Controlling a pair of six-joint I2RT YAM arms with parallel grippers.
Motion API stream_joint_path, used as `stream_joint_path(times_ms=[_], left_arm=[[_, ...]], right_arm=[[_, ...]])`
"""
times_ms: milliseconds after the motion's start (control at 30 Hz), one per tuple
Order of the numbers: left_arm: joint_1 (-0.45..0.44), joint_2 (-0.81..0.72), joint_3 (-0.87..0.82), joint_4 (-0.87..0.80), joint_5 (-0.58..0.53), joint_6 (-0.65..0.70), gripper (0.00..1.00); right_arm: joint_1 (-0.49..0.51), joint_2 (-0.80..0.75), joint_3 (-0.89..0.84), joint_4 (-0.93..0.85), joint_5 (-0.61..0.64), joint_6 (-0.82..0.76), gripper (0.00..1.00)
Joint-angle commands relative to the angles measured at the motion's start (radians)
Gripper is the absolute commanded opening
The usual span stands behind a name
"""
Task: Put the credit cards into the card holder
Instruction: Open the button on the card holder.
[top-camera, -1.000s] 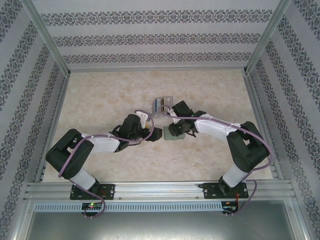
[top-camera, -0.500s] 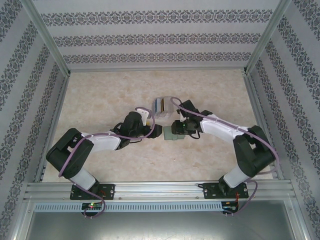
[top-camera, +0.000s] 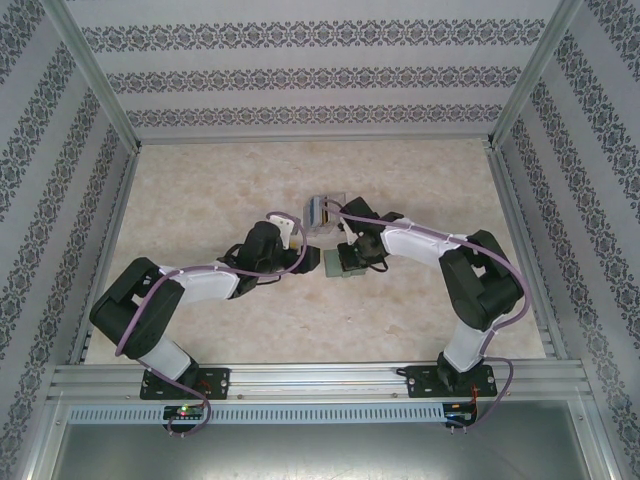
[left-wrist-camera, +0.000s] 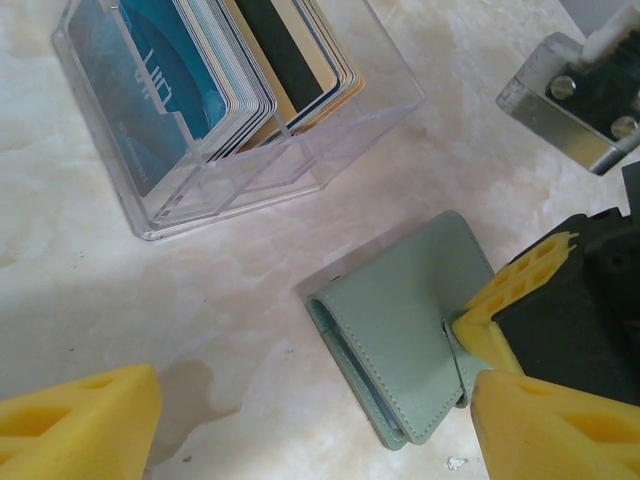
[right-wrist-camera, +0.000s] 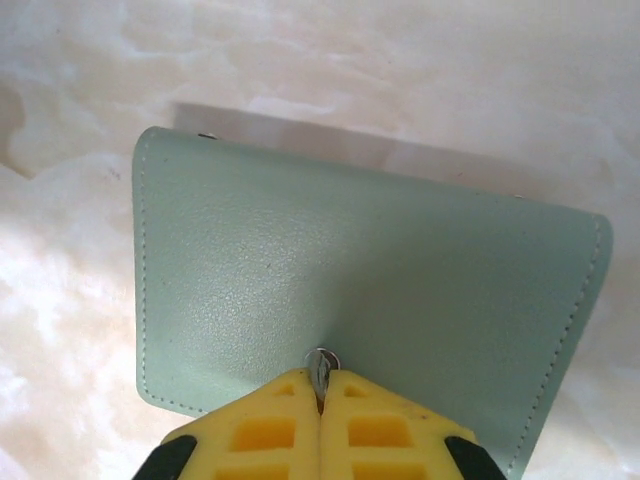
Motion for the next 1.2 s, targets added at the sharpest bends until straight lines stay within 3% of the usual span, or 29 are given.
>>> stream_joint_path(times_ms=[0, 200, 333, 433, 767, 967, 1167], left_arm=[[0.029, 0.017, -0.003, 0.033, 0.063, -0.064, 0.81], [0.036, 0.062, 0.014, 0.045, 0.108, -0.088, 0.8], [0.039, 0.066, 0.013, 0.059, 0.121, -0.095, 0.8], [0.038, 0.068, 0.017, 0.056, 0.134, -0.089, 0.81], [0.033, 0.094, 0.055, 0.058, 0.262, -0.01, 0.85], [0.004, 0.094, 0.12, -0.068, 0.321, 0.125, 0.88], [-0.023, 0.145, 0.166, -0.094, 0.378, 0.124, 0.9]], right_arm=[[0.005, -0.089, -0.047, 0.065, -0.053, -0.192, 0.01], [0.0, -0.189, -0.055, 0.129, -0.191, -0.382, 0.01], [0.025, -0.25, -0.107, 0.147, -0.281, -0.655, 0.0], [0.035, -0.303, -0.155, 0.174, -0.259, -0.777, 0.0], [-0.043, -0.46, -0.285, 0.279, -0.28, -0.772, 0.0], [-0.132, -0.471, -0.303, 0.324, -0.353, -0.707, 0.0], [-0.174, -0.436, -0.305, 0.359, -0.384, -0.673, 0.0]])
